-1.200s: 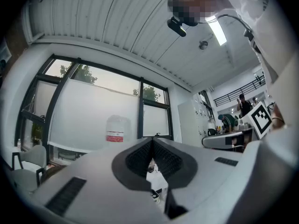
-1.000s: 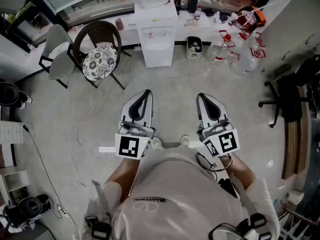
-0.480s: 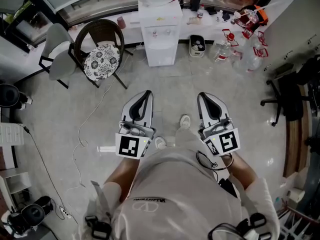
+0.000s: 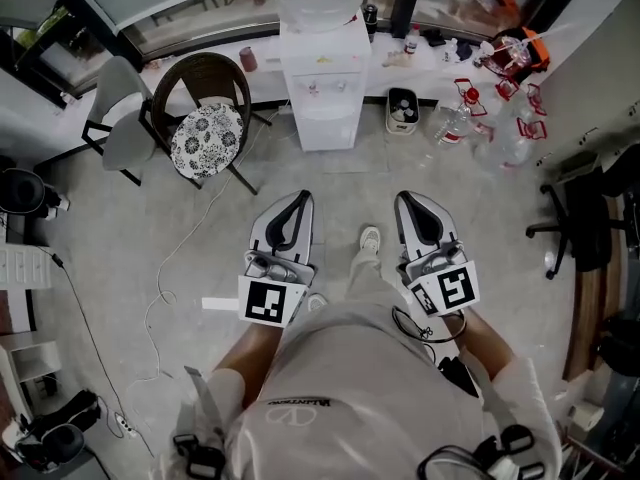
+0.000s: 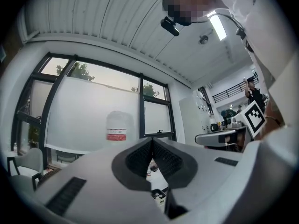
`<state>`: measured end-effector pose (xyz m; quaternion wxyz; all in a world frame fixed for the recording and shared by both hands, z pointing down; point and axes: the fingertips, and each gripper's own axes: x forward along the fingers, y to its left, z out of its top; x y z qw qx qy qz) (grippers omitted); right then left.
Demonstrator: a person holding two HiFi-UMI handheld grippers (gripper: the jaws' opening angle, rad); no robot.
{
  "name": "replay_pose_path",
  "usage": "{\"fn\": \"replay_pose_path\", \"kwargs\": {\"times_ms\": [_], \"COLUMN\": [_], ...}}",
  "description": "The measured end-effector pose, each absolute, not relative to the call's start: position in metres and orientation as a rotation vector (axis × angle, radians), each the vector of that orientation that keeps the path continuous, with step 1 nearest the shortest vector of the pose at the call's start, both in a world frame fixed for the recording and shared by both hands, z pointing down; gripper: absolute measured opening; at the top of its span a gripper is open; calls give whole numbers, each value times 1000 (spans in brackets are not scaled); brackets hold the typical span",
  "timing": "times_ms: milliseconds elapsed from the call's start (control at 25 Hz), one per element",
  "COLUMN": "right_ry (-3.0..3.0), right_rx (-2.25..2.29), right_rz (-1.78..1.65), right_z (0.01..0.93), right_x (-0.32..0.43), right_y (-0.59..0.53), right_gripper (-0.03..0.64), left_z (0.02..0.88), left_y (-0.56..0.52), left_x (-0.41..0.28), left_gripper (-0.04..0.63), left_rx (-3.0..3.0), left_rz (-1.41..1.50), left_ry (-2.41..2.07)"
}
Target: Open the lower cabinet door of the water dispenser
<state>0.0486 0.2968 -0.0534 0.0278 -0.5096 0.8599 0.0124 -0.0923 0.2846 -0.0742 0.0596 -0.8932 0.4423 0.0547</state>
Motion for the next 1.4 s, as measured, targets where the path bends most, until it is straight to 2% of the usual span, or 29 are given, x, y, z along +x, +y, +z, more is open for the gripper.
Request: {"fn": "replay_pose_path", "kwargs": {"times_ms": [400, 720, 1080, 1400], "right_ry": [2696, 2754, 2771, 2739], "right_rx": [-1502, -1410, -1362, -1383], "right_rz": [2, -84, -75, 0], "right_z": [-49, -33, -8, 55], "right_x": [113, 148, 154, 143], "right_y": [174, 97, 21, -41], "right_gripper": [17, 17, 17, 17], "left_z": [-74, -66, -32, 54], "left_y": [162, 89, 39, -28], "left_x": [-24, 4, -3, -8], "left_gripper": [2, 2, 2, 2], "left_rx": [-2686, -2639, -2579, -2632], "left_rz": [147, 136, 119, 128], "left_ry": [1381, 1503, 1610, 1561]}}
